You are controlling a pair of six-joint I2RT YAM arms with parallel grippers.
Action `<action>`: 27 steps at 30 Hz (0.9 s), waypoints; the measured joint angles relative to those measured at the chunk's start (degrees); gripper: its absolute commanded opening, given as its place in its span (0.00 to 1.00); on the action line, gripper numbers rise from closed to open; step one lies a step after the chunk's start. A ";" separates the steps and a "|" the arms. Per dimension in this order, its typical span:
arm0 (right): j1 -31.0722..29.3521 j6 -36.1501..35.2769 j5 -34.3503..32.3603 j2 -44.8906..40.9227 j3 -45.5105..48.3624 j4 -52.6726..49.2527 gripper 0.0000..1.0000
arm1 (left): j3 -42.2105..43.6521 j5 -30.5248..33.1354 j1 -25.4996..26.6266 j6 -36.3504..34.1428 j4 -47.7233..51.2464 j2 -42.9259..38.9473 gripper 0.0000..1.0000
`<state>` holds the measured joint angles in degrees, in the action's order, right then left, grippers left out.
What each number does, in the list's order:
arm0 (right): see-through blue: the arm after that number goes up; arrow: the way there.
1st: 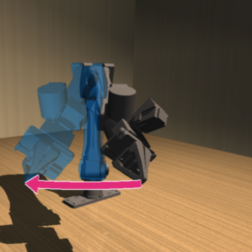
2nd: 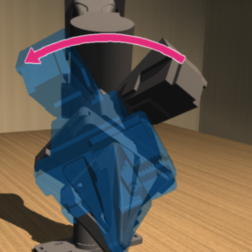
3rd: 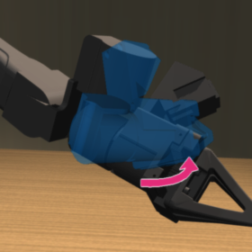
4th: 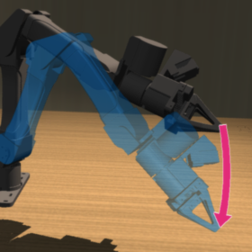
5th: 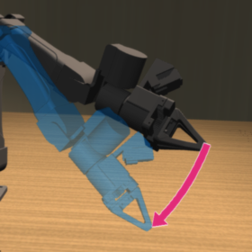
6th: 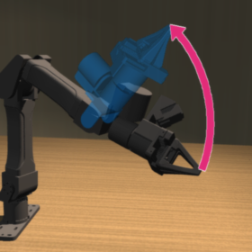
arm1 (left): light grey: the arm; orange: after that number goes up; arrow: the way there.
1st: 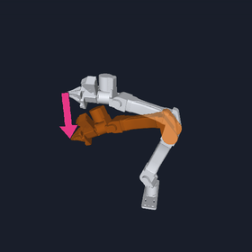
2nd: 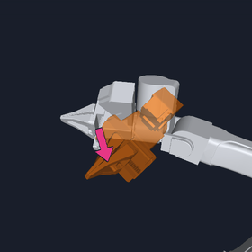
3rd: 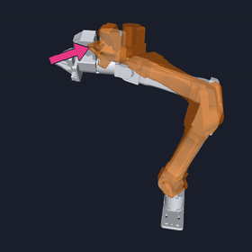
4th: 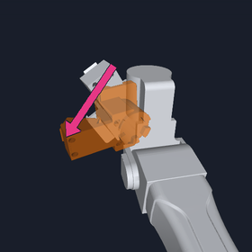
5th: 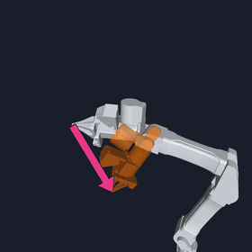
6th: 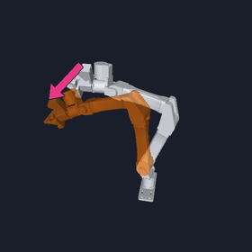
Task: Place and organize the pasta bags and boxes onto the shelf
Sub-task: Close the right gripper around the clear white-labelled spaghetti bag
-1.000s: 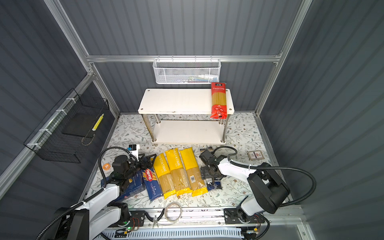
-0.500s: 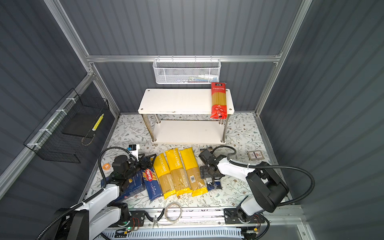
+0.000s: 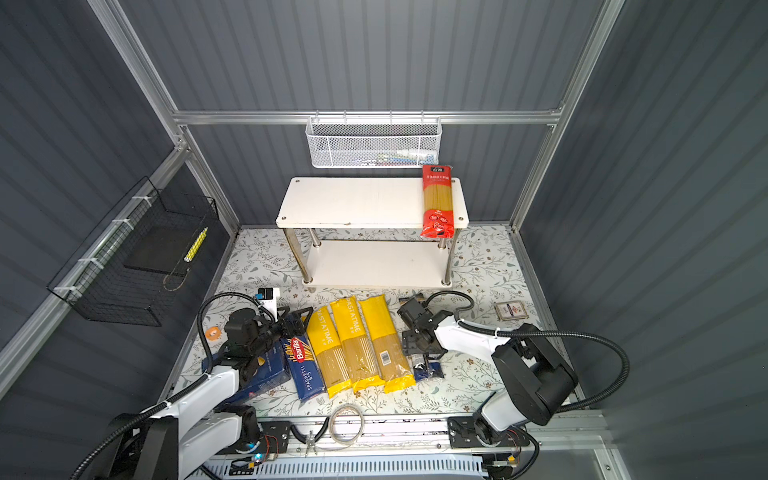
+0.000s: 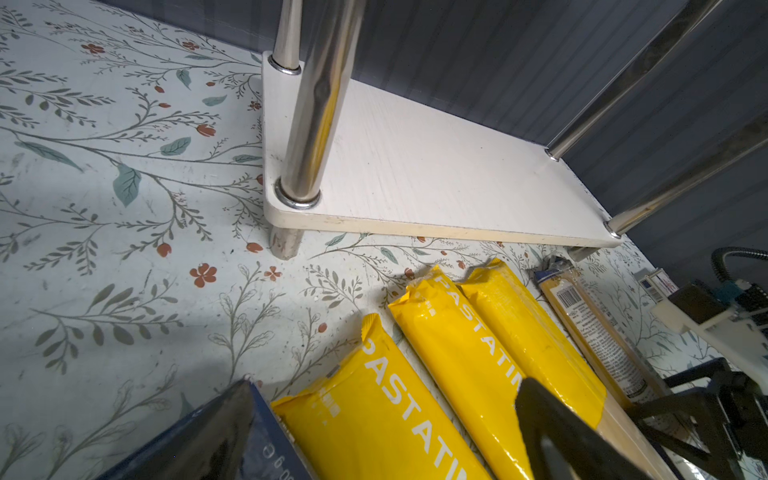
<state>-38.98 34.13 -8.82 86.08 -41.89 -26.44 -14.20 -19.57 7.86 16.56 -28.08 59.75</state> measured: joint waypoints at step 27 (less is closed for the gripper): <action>-0.04 3.82 -1.55 -3.26 4.13 5.68 0.67 | 0.00 -1.86 0.00 0.00 -0.39 -0.39 1.00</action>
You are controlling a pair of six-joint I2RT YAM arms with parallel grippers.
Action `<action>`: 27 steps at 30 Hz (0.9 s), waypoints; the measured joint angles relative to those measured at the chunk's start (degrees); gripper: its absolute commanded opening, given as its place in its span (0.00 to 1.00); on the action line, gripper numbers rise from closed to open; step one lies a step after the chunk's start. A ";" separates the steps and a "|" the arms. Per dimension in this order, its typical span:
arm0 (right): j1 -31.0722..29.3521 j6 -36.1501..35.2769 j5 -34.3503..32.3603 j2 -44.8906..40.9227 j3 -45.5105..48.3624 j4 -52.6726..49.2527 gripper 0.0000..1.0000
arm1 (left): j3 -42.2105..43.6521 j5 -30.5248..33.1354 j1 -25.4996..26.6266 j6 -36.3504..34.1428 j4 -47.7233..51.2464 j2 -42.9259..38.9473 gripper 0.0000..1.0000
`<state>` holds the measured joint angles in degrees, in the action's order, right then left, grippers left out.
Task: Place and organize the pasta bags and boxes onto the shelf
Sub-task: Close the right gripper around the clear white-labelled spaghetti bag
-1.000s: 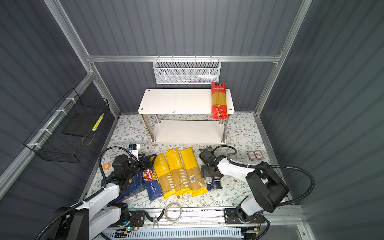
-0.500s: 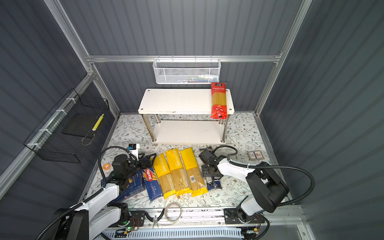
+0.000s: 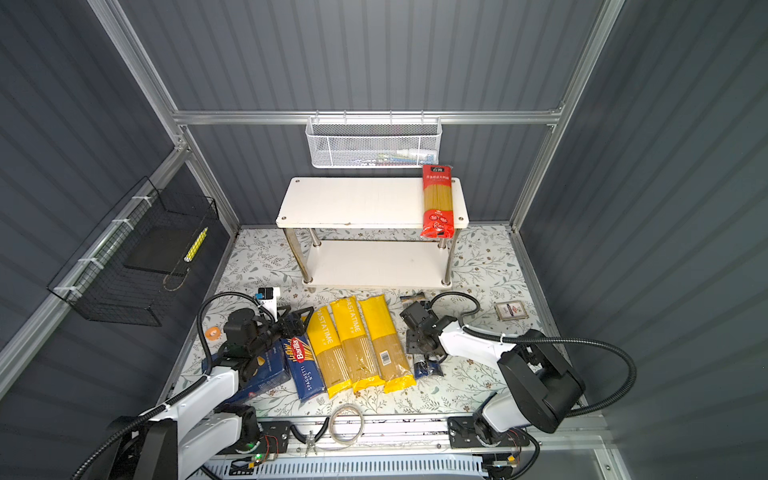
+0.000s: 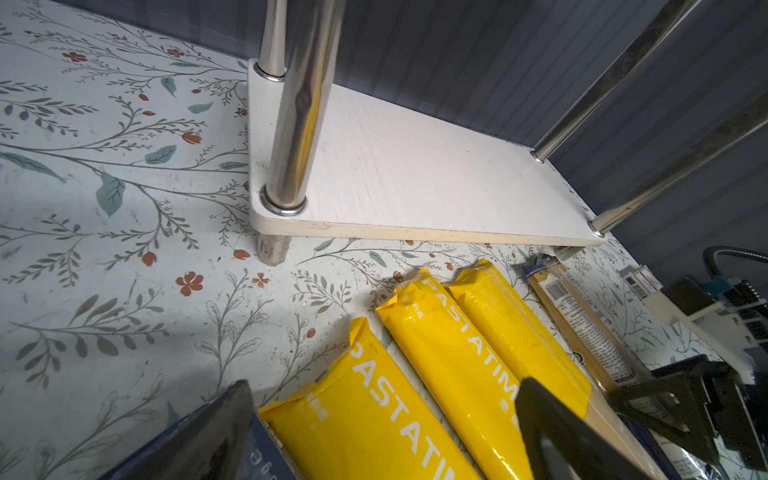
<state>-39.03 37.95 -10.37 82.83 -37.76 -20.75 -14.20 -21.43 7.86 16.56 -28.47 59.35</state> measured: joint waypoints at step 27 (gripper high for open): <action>0.31 1.46 4.61 -10.69 6.25 2.40 0.54 | 0.00 -0.70 0.00 0.00 -0.20 0.55 1.00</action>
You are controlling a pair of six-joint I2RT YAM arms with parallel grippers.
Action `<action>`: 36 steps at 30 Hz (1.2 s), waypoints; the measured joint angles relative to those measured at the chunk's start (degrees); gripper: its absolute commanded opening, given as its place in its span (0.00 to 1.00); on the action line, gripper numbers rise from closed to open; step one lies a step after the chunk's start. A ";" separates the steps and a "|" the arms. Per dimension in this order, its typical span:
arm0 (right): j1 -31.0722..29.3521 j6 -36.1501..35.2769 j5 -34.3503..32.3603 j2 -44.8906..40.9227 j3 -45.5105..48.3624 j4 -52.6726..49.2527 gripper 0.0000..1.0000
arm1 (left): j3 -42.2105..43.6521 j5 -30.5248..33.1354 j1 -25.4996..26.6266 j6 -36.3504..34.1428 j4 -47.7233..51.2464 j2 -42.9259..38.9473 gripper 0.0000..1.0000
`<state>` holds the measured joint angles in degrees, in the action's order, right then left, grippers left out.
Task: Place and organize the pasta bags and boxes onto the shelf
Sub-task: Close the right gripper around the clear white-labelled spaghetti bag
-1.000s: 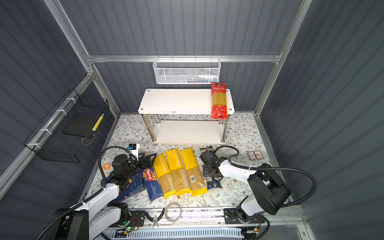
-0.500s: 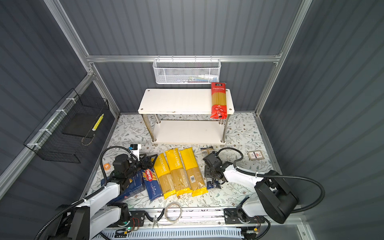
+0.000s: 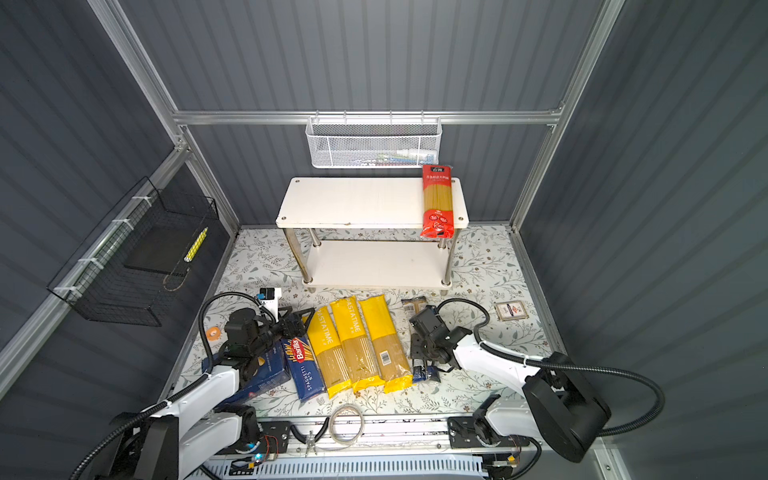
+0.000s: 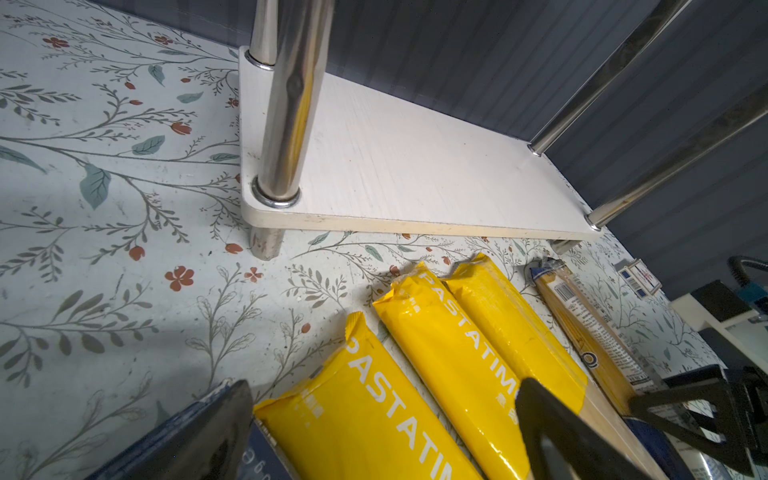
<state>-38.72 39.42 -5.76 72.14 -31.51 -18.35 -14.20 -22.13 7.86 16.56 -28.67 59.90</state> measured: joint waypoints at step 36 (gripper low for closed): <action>-1.42 -0.20 -4.02 9.11 -6.40 -7.02 0.99 | 0.00 0.00 0.00 0.00 0.79 -1.18 1.00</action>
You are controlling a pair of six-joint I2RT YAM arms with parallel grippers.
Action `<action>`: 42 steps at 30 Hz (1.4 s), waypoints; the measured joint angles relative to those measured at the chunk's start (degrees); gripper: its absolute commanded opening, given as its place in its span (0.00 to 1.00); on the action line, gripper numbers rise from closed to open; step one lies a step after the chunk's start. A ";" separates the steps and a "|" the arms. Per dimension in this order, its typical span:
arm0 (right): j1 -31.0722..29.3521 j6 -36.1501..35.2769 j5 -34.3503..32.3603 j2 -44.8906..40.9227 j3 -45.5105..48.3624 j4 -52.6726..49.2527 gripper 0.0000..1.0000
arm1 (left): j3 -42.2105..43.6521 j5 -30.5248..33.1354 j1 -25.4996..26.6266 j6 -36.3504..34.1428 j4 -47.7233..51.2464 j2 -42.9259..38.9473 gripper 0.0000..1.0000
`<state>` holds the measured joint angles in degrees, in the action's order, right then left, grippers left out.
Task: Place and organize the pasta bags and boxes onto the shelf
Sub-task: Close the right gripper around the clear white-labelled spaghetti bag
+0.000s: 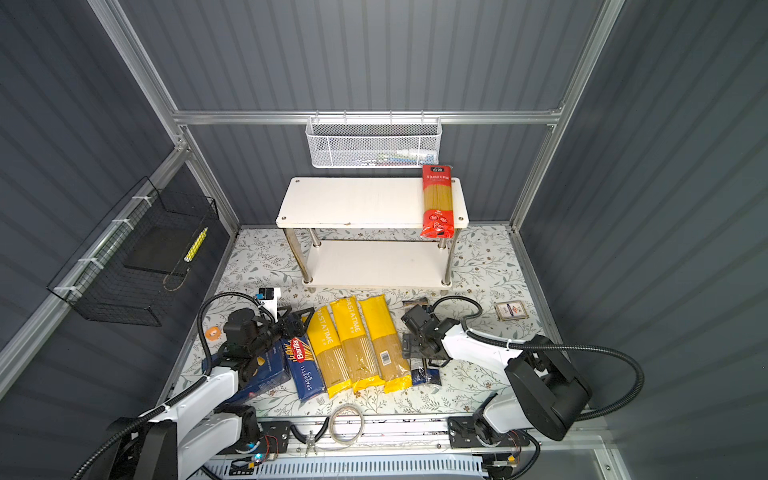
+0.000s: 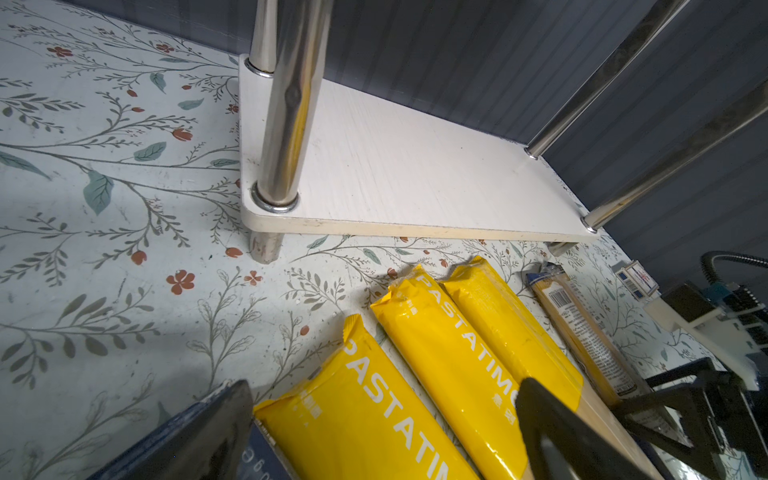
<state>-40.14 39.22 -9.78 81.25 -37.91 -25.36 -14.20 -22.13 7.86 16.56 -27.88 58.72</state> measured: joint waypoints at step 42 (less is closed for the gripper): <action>-1.49 1.68 -1.77 2.73 -1.68 0.63 0.59 | 0.00 0.02 0.00 0.00 -0.04 0.52 1.00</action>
<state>-41.63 40.91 -11.55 83.99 -39.59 -24.73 -14.20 -22.11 7.86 16.56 -27.92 59.24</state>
